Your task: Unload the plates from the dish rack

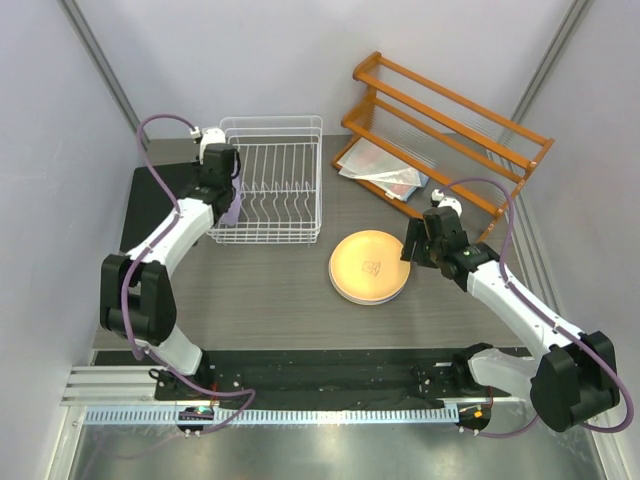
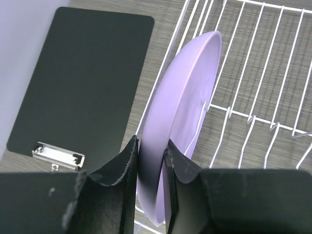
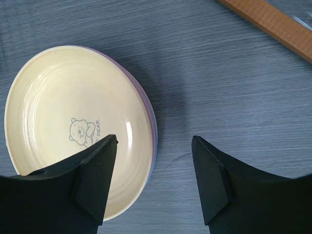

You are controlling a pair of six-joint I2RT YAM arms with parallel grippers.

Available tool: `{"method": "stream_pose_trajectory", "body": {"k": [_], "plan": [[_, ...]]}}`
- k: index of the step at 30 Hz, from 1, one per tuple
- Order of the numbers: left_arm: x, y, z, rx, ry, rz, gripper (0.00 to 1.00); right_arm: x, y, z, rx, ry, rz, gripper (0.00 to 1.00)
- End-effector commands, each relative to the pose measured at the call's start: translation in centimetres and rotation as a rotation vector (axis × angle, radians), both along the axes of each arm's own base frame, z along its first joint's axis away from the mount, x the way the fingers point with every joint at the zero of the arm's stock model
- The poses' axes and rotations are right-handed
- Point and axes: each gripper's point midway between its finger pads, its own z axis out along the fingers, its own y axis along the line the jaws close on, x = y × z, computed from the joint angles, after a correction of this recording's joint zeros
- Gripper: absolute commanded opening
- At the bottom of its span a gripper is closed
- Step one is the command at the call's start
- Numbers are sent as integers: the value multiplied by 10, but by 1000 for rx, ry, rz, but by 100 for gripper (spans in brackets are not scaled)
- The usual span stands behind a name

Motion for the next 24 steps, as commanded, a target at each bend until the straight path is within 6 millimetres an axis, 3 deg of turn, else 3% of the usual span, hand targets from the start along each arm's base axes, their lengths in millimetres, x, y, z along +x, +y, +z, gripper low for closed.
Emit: {"method": "stream_pose_trajectory", "body": {"k": [1,5,11,21,24], "plan": [[7,16,40,23,-145,102,0,7,3,9,4,-36,8,69],[4,20,59,97,-192,146,0,5,3,5,5,-29,10,68],[-2,11,85,148,-242,142,0,5,3,3,3,-26,13,68],[-19,0,117,211,-291,165,0,5,5,2,10,-26,22,69],[-19,1,116,244,-276,166,0,4,5,2,15,-27,22,68]]}}
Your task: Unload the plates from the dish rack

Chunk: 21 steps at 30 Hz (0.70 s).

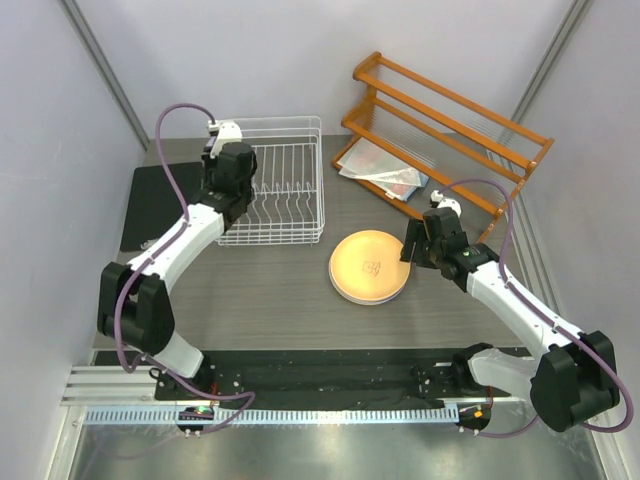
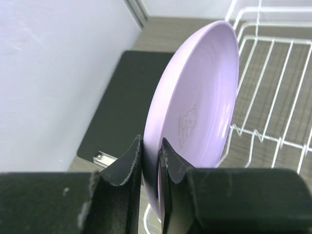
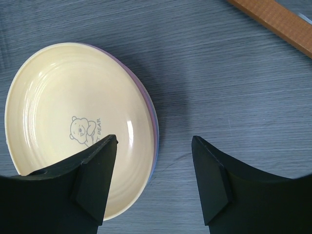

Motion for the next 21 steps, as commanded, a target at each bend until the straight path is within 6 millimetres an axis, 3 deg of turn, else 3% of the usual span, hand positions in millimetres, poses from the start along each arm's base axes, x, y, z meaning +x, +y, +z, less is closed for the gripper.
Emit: {"method": "stream_pose_trajectory", "body": {"k": [1,5,8,12,16,21], "plan": [[0,7,65,-28,-211,63,0,5,4,6,11,-35,15,69],[-1,9,58,9,-190,109,0,4,4,8,17,-42,14,68],[-6,5,64,-2,-213,101,0,4,3,9,16,-47,12,69],[-19,-5,95,-61,-272,47,0,4,4,10,24,-46,16,69],[-28,-29,106,-196,-251,-89,0,7,12,23,55,-76,42,69],[-45,-63,85,-356,-163,-245,0,13,29,51,133,-142,103,69]]}}
